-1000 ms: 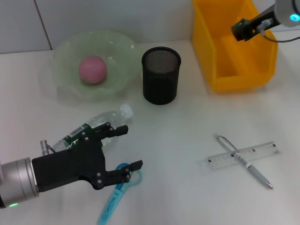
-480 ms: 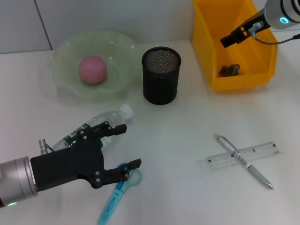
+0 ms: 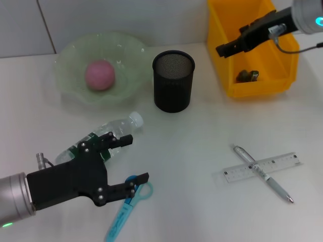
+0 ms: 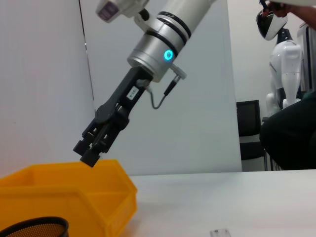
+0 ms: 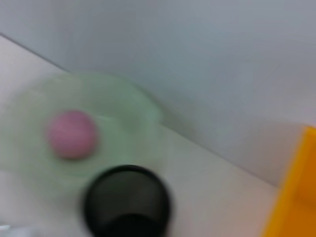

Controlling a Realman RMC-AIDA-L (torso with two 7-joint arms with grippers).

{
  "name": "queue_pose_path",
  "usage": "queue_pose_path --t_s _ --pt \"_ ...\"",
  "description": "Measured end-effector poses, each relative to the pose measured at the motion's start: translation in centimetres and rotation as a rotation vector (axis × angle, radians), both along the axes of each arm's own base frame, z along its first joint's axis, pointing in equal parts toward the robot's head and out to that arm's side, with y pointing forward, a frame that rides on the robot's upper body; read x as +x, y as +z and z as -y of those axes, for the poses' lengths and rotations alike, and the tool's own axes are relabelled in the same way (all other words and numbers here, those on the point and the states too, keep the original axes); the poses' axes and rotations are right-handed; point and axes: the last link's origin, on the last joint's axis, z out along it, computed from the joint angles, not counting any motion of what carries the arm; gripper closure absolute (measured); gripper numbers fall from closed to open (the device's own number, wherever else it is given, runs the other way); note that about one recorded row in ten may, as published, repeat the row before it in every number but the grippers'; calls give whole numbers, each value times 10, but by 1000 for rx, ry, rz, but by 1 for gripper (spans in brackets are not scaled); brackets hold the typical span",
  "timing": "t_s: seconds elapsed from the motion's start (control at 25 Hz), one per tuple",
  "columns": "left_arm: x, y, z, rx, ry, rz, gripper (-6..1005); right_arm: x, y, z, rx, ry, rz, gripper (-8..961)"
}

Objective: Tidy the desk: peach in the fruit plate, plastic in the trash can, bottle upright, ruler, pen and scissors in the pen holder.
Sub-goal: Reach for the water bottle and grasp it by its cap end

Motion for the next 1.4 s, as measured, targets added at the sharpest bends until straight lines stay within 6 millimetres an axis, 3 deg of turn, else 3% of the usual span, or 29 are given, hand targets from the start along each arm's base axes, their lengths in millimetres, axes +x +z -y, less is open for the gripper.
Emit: queue_pose_path --t_s 0.24,0.56,0.6,0.64,0.68,0.72,0.88,1.0,1.08,1.2,1.4 --pt "-3 5 2 15 16 19 203 11 0 23 -114 100 -139 138" --pt "-8 22 -5 18 142 75 210 58 -12 62 -250 233 -281 139" --pt "-7 25 -8 17 155 75 211 74 -10 75 -259 273 -308 139" --pt "-7 25 -8 17 155 75 212 74 -10 75 -259 273 -308 139" --pt "-5 29 -12 20 162 69 213 88 -8 87 -258 323 -332 139" --pt "-4 31 -15 21 166 60 214 88 -8 87 -258 323 -332 139" --pt "4 37 -35 8 217 -44 218 120 -9 114 -254 417 -382 139" --pt "12 34 -53 -14 232 -152 220 131 -15 123 -263 414 -412 138" --pt "12 34 -53 -14 232 -152 222 133 -17 124 -264 406 -418 138" --pt "28 25 -72 -62 216 -311 225 137 -22 128 -261 403 -426 138" --pt "44 24 -86 -58 228 -400 230 139 -22 128 -243 398 -426 139"
